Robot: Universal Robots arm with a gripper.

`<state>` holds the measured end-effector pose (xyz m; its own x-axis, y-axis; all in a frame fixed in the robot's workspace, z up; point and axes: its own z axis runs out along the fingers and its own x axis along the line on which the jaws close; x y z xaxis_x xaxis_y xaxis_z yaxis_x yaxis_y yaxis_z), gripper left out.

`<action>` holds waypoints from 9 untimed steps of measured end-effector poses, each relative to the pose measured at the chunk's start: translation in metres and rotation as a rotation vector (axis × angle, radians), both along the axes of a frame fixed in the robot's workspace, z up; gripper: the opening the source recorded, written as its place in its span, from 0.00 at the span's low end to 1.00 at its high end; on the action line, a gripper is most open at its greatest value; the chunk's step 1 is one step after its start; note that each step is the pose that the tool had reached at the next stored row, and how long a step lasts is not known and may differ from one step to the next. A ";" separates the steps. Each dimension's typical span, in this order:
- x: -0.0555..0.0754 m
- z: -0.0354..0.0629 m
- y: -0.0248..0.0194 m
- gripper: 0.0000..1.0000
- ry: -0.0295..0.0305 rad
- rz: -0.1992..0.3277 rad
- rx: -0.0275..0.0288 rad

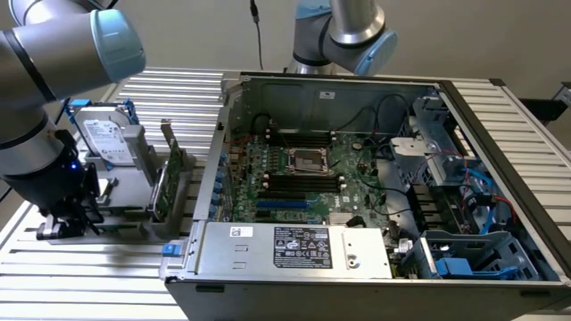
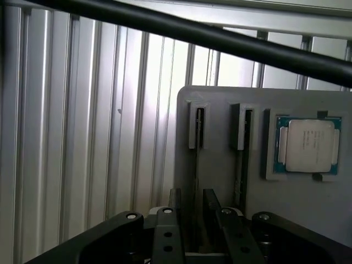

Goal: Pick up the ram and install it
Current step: 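Pick up the ram and move it above insertion slot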

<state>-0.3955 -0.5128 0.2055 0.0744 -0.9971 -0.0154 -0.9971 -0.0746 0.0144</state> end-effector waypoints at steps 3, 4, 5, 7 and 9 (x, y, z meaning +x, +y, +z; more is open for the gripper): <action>0.001 -0.0023 0.0001 0.31 -0.0002 0.000 0.0012; 0.001 -0.0033 0.0001 0.31 -0.0002 0.000 0.0021; 0.001 -0.0042 0.0000 0.31 -0.0001 0.000 0.0031; 0.001 -0.0058 0.0000 0.31 -0.0001 0.001 0.0064; 0.001 -0.0060 0.0001 0.31 0.0000 0.000 0.0096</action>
<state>-0.3949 -0.5127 0.1995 0.0748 -0.9969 -0.0250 -0.9971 -0.0752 0.0136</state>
